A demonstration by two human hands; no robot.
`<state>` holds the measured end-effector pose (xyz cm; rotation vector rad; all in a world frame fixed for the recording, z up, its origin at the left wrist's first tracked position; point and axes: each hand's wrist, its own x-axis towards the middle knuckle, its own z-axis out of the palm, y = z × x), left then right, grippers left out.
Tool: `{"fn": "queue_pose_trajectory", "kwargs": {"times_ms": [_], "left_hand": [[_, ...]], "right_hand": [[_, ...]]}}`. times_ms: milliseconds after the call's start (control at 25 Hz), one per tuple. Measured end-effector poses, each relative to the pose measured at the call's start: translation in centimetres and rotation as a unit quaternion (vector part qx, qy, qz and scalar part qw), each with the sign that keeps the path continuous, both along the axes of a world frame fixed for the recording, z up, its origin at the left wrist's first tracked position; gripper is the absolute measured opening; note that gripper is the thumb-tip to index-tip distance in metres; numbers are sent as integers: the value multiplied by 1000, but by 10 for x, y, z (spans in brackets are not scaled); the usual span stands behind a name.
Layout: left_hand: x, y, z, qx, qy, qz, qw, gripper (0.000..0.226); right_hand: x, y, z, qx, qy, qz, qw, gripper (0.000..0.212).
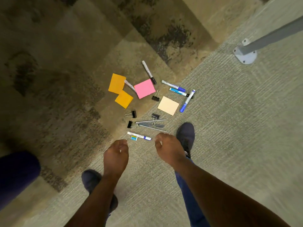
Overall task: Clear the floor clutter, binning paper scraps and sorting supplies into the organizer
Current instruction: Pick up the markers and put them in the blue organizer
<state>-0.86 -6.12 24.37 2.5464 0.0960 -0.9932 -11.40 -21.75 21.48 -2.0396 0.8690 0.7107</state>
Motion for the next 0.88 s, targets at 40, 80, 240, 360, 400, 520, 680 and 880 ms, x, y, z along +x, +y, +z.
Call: {"fn": "queue_pose_trajectory", "kwargs": {"times_ms": [40,80,240,360,400,520,680,880], "left_hand": [[-1,-9,0,2,8,8,1000,22],[-2,-16,-3,0,13,17,1000,21],[2,-31,-43,34,13,-60,997,19],[14,-30,-93,12,18,-208,978,19],[18,-26,-113,12,29,-260,965,22],[23,-12,-173,44,50,-367,928,27],[11,6,-231,60,20,-506,860,28],[0,9,-267,63,-75,-634,767,26]], "right_hand": [[-3,-9,-1,3,8,-18,1000,19],[-4,-17,-3,2,16,-28,999,18],[-4,-28,-40,-10,80,-97,992,23],[0,-10,-87,1,138,-137,981,27],[2,0,-104,20,161,-143,976,27],[1,30,-156,85,222,-187,953,24],[1,70,-205,252,279,-482,791,16],[6,68,-236,41,264,-488,831,40]]}}
